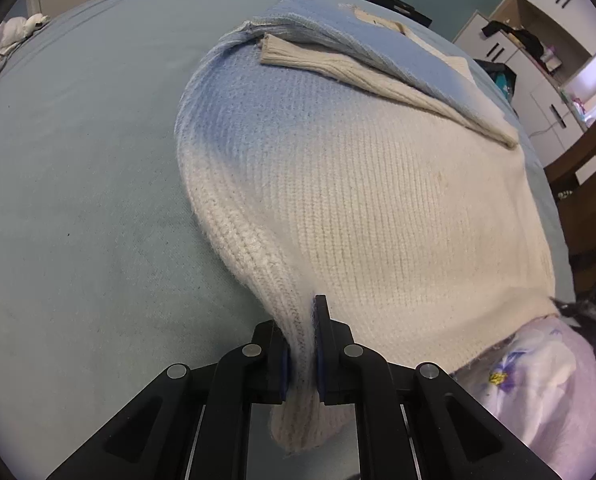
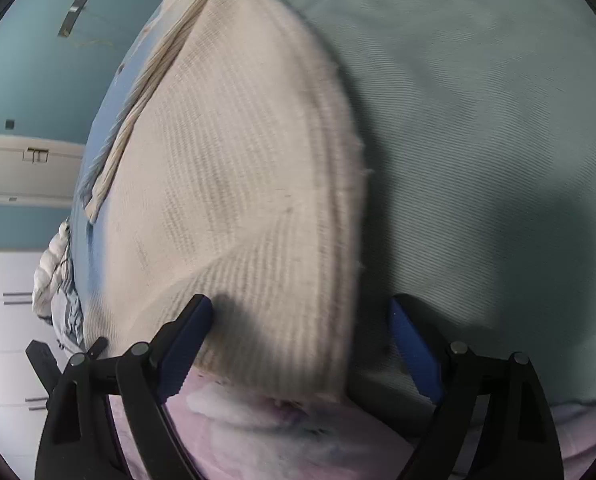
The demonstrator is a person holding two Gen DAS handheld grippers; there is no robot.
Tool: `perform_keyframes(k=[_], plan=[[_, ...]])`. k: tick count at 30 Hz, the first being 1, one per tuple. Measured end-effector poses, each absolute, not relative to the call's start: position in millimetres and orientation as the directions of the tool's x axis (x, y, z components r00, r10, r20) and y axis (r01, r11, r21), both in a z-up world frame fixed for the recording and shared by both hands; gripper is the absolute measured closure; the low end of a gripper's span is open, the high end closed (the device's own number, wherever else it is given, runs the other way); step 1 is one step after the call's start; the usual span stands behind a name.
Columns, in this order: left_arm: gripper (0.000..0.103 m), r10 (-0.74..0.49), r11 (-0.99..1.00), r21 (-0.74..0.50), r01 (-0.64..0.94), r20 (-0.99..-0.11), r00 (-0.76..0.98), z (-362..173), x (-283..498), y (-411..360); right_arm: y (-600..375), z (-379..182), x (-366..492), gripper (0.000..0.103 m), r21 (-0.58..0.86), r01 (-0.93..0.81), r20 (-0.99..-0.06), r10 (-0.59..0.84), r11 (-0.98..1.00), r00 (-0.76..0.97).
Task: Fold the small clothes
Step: 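Grasp the sweater hem with both grippers, then lift the hem with both grippers and fold it over toward the collar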
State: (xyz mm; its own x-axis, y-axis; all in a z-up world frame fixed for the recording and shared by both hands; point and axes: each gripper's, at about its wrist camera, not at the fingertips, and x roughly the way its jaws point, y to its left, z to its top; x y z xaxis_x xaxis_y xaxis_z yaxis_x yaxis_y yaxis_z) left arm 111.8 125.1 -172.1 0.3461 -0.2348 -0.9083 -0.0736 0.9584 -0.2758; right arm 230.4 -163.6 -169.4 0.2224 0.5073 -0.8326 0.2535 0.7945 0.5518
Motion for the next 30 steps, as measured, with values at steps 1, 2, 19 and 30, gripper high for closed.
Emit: perform_keyframes(k=[1,2,19,30], plan=[[0.094,-0.244,0.954,-0.289,-0.079,-0.903,0.354,-169.8,111.6,128.4,-165.0,-166.3,230.8,0.090,0.579,0.241,-0.813,0.531,0.779,0.237],[0.094,-0.254,0.949,-0.303,-0.083,-0.895,0.366,-167.7,112.4,129.8,-167.5,-163.5,230.2,0.092,0.581,0.248,-0.812,0.528,0.775,0.249],[0.097,-0.291,0.918,-0.395,-0.032,-0.726,0.623,-29.0,106.9,147.2,-136.6,23.3,197.7,0.099,0.599,-0.070,-0.520,0.455,0.797,0.723],[0.098,-0.297,0.929,-0.365,0.054,-0.654,0.695,69.4,48.0,151.2,-137.6,84.3,151.3,0.100,0.678,-0.204,-0.279,0.505,0.706,0.817]])
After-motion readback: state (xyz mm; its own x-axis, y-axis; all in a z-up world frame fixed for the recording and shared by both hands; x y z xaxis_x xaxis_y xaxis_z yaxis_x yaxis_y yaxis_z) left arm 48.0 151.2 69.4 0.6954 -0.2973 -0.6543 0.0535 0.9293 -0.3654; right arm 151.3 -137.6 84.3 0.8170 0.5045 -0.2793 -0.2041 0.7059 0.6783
